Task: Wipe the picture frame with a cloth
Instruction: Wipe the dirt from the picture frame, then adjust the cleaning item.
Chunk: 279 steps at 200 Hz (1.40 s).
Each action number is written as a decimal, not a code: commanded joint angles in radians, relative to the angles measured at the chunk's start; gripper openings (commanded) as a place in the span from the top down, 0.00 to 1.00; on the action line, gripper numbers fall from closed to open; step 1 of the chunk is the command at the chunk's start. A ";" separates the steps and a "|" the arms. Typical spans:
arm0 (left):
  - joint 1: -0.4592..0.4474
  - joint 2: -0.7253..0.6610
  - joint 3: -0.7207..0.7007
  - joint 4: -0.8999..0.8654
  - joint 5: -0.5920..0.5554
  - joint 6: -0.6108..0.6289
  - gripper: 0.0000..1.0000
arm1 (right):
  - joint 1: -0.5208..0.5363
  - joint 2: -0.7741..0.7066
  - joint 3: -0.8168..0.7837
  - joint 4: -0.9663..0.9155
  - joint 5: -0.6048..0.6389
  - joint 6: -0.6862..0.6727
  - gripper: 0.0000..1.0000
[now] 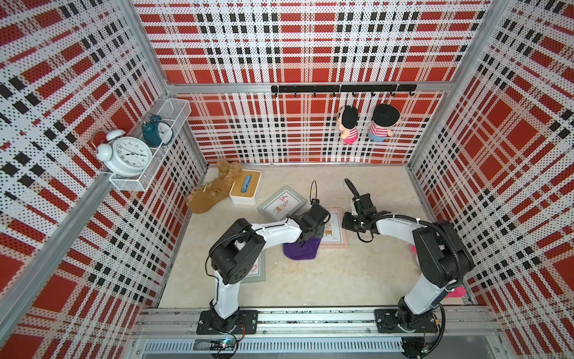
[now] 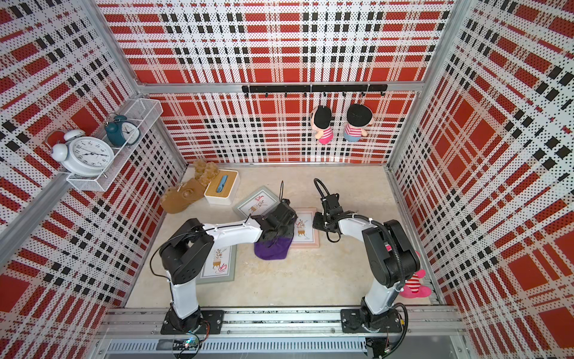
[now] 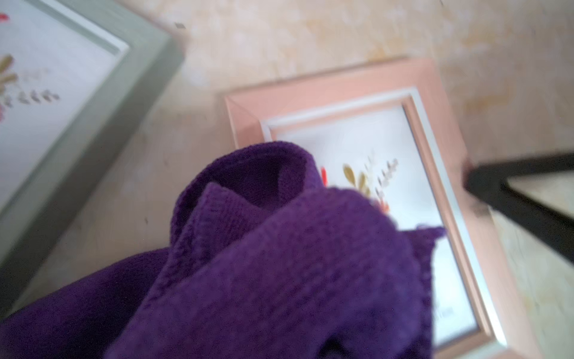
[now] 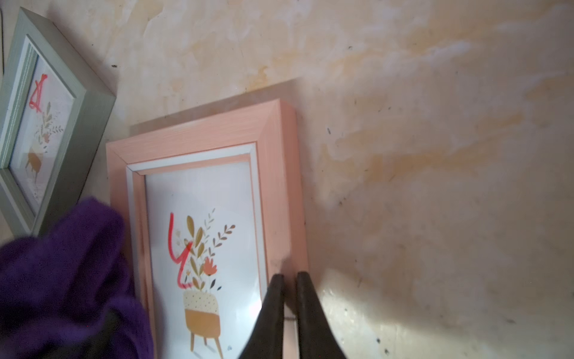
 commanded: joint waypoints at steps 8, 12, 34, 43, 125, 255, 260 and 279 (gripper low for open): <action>0.013 -0.077 -0.087 -0.090 0.051 -0.071 1.00 | 0.002 -0.012 0.018 -0.116 0.018 -0.014 0.82; 0.018 -0.098 -0.088 -0.090 0.054 -0.073 1.00 | 0.002 -0.021 0.026 -0.117 0.014 -0.014 0.81; 0.051 -0.203 -0.077 -0.095 0.073 -0.068 1.00 | 0.003 -0.083 0.070 -0.110 -0.022 -0.013 0.70; 0.070 -0.240 -0.067 -0.103 0.090 -0.069 1.00 | 0.003 -0.117 0.086 -0.102 -0.046 -0.018 0.64; 0.215 -0.388 0.135 0.045 0.316 -0.273 1.00 | 0.000 -0.453 -0.092 0.293 -0.352 0.252 0.06; 0.229 -0.367 0.020 0.666 0.603 -0.806 1.00 | 0.003 -0.417 -0.311 1.230 -0.505 0.816 0.00; 0.228 -0.364 0.020 0.676 0.603 -0.817 1.00 | 0.004 -0.405 -0.312 1.262 -0.508 0.837 0.00; 0.225 -0.351 0.010 0.721 0.603 -0.859 1.00 | 0.020 -0.360 -0.311 1.366 -0.509 0.917 0.00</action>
